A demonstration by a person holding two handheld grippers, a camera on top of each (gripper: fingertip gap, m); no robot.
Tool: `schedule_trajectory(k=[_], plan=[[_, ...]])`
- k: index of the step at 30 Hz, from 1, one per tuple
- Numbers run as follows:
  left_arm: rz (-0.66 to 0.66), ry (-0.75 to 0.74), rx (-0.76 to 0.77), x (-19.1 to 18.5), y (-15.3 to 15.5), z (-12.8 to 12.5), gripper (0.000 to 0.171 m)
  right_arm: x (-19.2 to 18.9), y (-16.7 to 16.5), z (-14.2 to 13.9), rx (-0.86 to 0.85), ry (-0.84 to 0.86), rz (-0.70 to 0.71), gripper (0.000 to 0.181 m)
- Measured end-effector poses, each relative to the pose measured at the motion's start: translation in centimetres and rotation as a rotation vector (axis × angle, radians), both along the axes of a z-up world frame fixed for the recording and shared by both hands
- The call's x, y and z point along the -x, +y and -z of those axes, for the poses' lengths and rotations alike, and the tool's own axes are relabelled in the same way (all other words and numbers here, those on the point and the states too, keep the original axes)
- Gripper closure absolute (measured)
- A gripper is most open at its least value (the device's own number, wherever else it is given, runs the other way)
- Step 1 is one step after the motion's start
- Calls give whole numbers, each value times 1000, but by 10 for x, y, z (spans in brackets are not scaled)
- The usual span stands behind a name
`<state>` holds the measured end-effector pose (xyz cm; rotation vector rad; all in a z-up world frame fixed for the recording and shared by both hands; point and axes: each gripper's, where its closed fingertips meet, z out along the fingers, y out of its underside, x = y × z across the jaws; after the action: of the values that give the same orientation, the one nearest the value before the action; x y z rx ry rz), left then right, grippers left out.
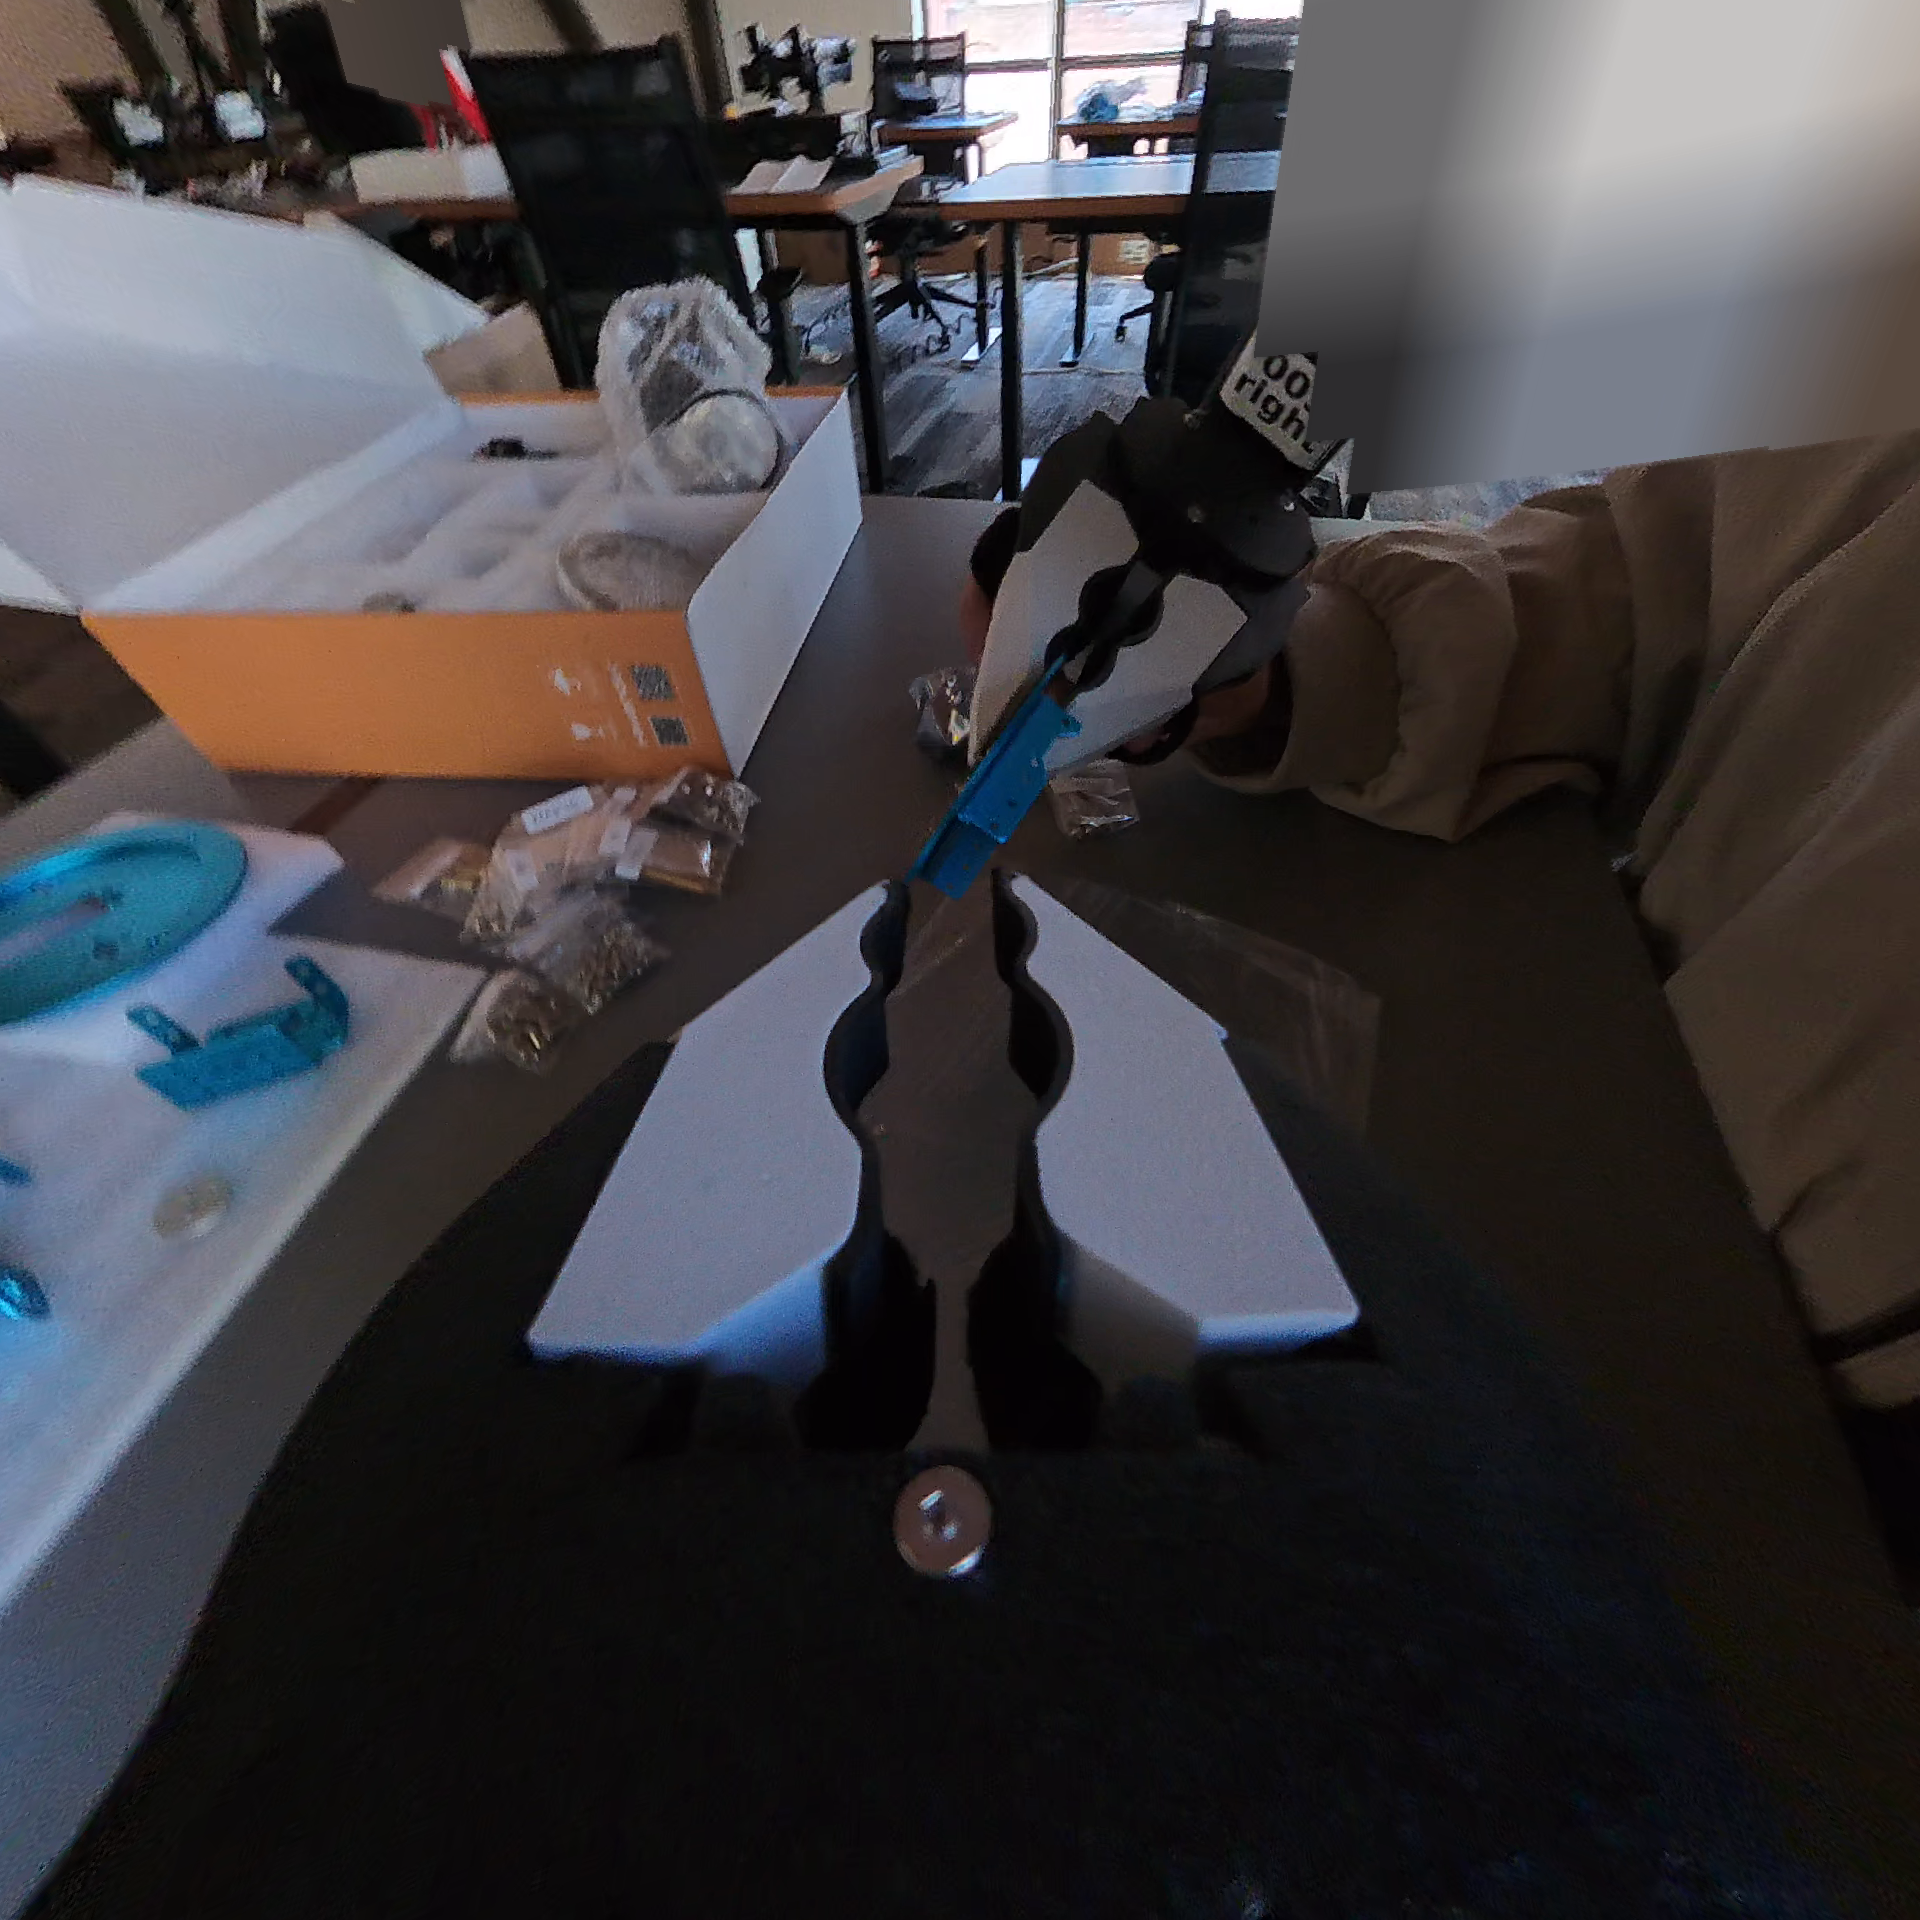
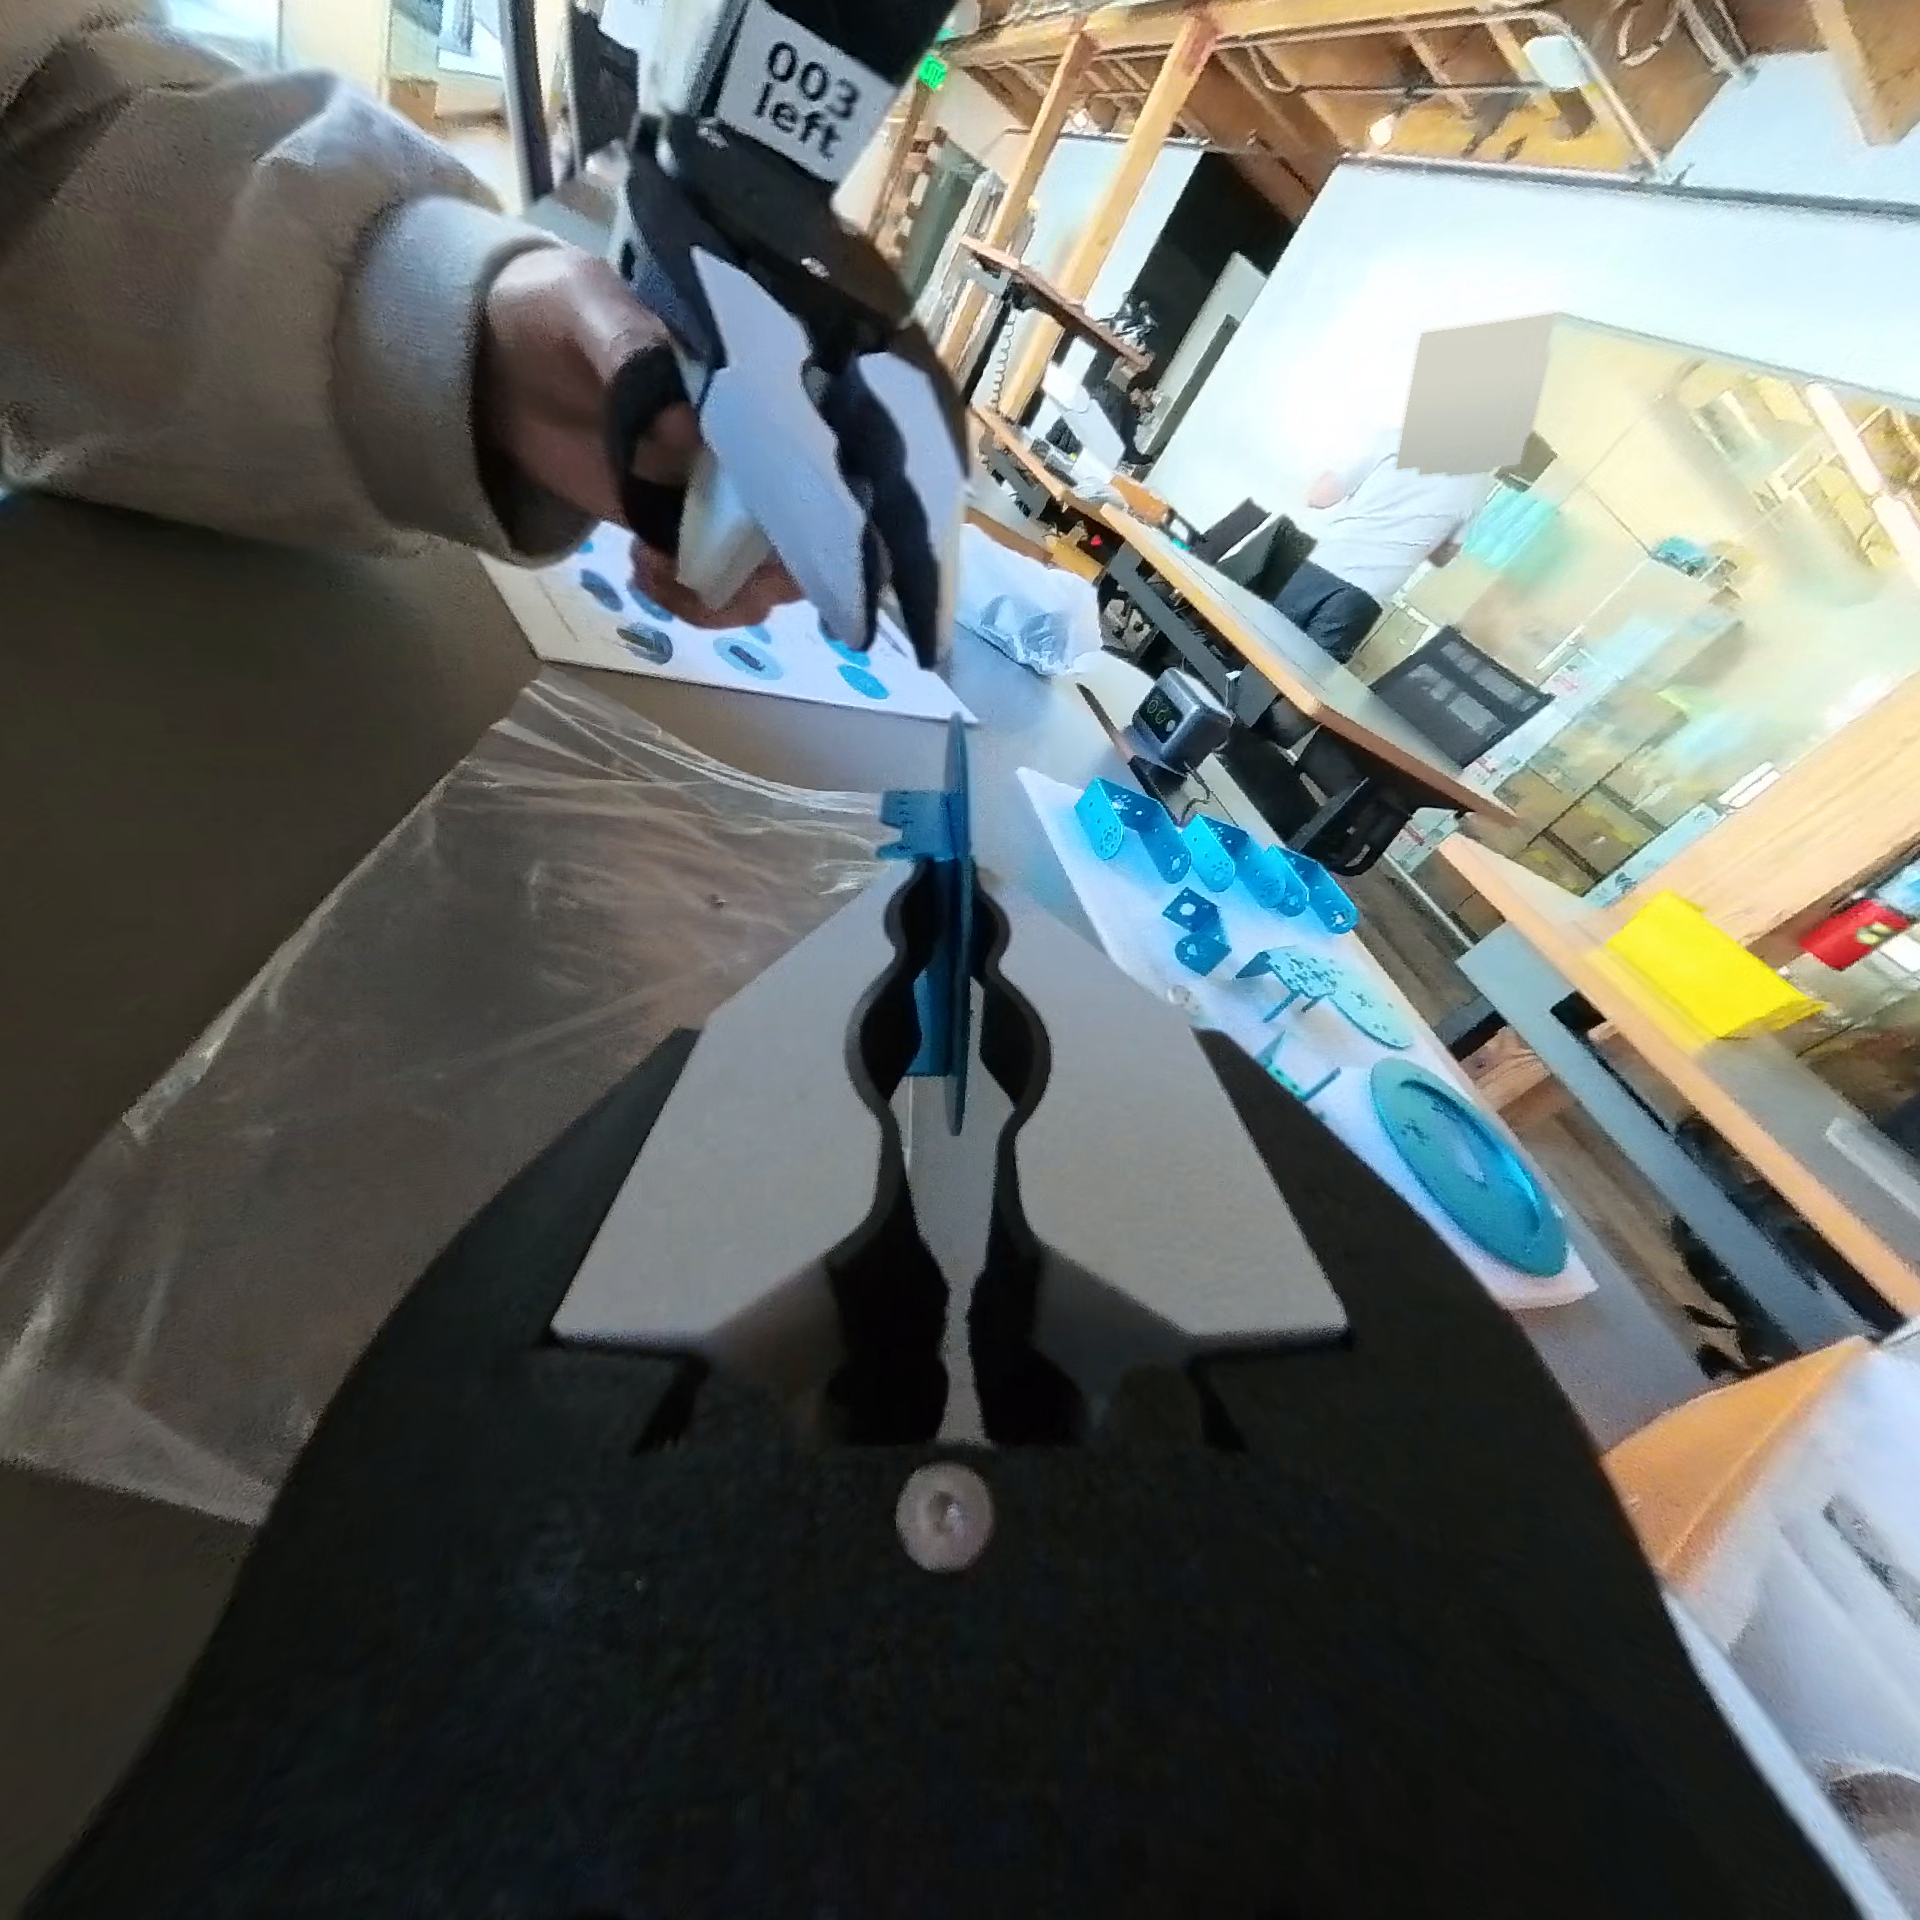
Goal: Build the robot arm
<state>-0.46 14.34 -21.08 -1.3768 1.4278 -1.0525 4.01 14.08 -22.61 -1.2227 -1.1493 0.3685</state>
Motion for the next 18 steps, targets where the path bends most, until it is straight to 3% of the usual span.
schedule_trajectory(k=[5,10,12,14,18], plan=[[-4,-102,-90,-3,5,2,157,3,-2,10,-229,-250,54,178],[-8,-106,-13,-1,2,21,156,7,-3,31,-429,-559,86,179],[9,-109,26,-2,-2,27,157,10,-7,43,-434,-638,60,178],[25,-43,92,-5,-6,42,156,16,-14,48,-426,-686,24,178],[22,54,257,-6,-9,60,156,9,-8,52,-601,-953,107,179]])
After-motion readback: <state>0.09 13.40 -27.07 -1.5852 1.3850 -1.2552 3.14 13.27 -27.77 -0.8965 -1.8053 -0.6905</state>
